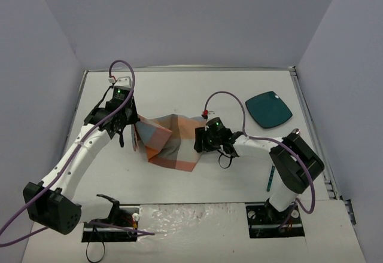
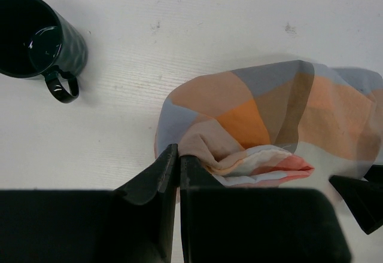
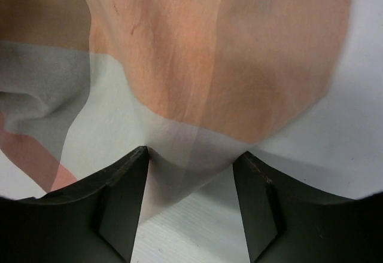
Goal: Set the dinner table for one person
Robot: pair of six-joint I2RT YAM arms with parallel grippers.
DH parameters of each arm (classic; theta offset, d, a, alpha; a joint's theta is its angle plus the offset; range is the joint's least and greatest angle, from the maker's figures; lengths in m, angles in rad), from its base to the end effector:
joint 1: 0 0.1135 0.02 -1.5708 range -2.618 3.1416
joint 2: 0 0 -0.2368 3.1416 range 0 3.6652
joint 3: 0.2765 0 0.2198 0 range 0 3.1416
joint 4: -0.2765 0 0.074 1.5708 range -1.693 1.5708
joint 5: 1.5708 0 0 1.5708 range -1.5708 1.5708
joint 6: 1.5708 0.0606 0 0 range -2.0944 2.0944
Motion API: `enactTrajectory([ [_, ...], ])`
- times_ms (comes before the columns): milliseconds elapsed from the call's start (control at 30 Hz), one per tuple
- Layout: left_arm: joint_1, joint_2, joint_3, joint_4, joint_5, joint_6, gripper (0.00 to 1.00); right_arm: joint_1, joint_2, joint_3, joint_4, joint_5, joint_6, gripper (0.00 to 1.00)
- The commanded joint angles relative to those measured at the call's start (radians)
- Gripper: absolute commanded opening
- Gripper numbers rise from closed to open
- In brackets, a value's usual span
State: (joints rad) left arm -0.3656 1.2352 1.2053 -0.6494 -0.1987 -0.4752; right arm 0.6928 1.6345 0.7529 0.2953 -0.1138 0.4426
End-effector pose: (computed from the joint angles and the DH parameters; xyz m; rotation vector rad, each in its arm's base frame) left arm 0.2461 -0.0814 0.3069 -0.2294 2.2328 -0.2332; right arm 0.2477 0.2146 0.1505 -0.3499 2.2302 0.7590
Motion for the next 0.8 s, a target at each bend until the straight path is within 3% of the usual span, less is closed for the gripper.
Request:
enactTrajectory([
  [0, 0.009, -0.039, 0.023, 0.037, 0.017, 0.039, 0.0, 0.006, 0.021, 0.086, 0.03, 0.011, -0.03, 0.32],
  [67, 0.01, -0.044, 0.02, 0.036, 0.023, 0.052, 0.0, 0.004, 0.002, 0.131, -0.069, 0.079, -0.086, 0.04],
  [100, 0.012, -0.048, 0.012, 0.04, 0.027, 0.058, 0.0, 0.004, -0.01, 0.175, -0.111, 0.152, -0.109, 0.0],
  [367, 0.013, -0.097, -0.065, 0.1, 0.106, 0.137, 0.0, 0.019, -0.101, 0.546, -0.549, 0.396, -0.241, 0.0],
  [500, 0.013, -0.102, -0.1, 0.133, 0.159, 0.163, 0.0, 0.039, -0.034, 0.62, -0.622, 0.363, -0.233, 0.12],
  [767, 0.014, -0.121, -0.15, 0.115, 0.14, 0.194, 0.0, 0.107, 0.117, 0.586, -0.599, 0.326, -0.209, 0.39],
])
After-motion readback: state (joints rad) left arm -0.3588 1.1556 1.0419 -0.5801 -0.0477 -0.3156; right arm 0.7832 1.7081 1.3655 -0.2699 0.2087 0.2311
